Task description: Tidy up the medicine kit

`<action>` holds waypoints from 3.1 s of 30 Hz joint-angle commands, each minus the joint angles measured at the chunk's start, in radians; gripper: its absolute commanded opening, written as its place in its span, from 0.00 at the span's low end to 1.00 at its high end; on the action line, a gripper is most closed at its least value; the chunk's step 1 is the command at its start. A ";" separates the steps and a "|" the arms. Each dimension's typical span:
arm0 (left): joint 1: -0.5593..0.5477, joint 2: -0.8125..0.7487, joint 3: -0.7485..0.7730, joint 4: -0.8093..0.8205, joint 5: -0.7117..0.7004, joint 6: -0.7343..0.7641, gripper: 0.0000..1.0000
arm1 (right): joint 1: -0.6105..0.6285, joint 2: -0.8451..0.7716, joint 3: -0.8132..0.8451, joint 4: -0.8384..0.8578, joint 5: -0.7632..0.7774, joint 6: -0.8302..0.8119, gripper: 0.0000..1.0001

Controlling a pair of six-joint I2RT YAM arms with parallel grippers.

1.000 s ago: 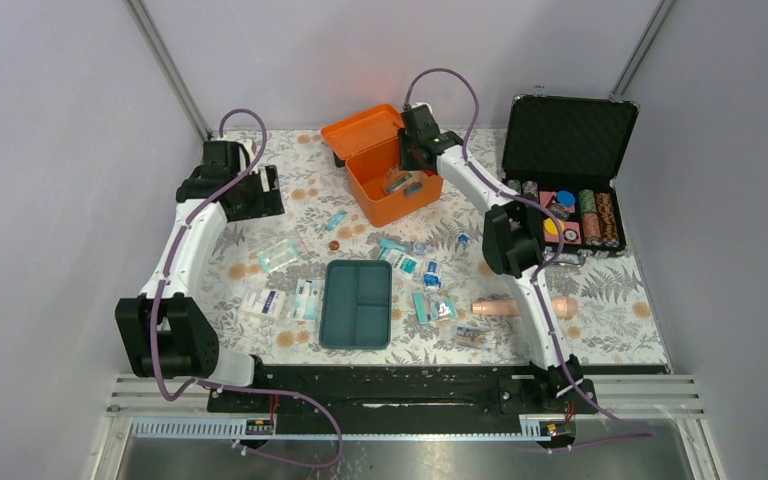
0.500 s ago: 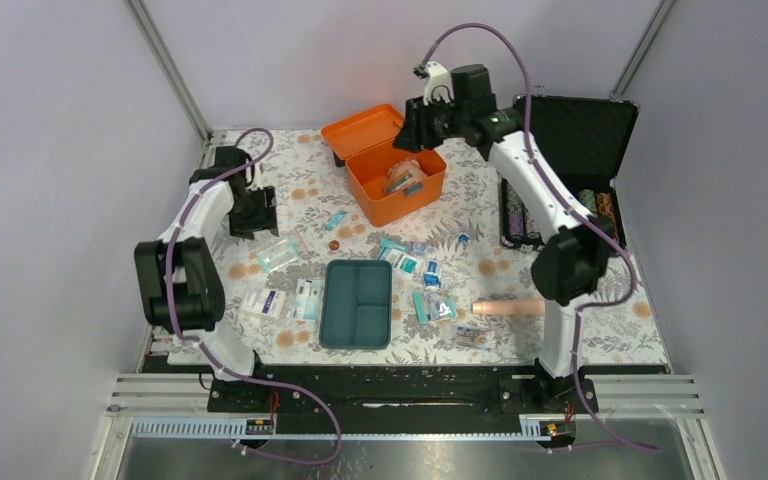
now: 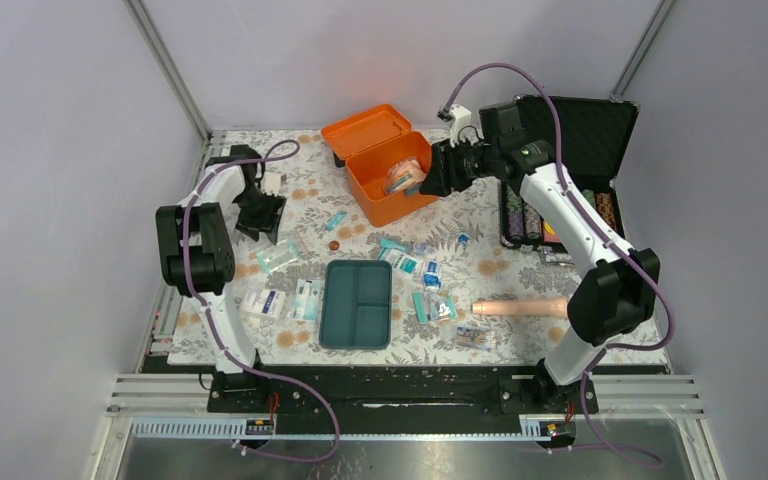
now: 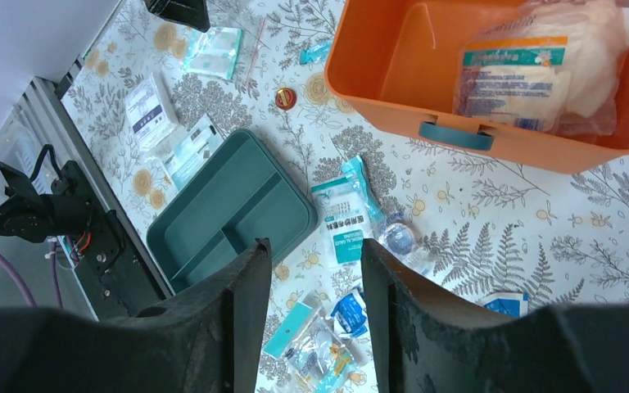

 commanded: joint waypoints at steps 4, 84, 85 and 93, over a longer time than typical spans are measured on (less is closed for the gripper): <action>0.001 0.045 0.011 -0.041 -0.009 0.101 0.47 | -0.018 -0.071 -0.025 0.005 -0.004 -0.026 0.52; -0.140 -0.507 -0.117 0.362 0.526 -0.403 0.56 | 0.017 0.680 0.877 -0.183 0.080 -0.399 0.00; -0.139 -0.510 -0.119 0.360 0.522 -0.398 0.56 | 0.020 0.690 0.877 -0.185 0.087 -0.409 0.00; -0.140 -0.507 -0.109 0.342 0.512 -0.384 0.56 | 0.042 0.757 0.854 -0.185 0.145 -0.495 0.00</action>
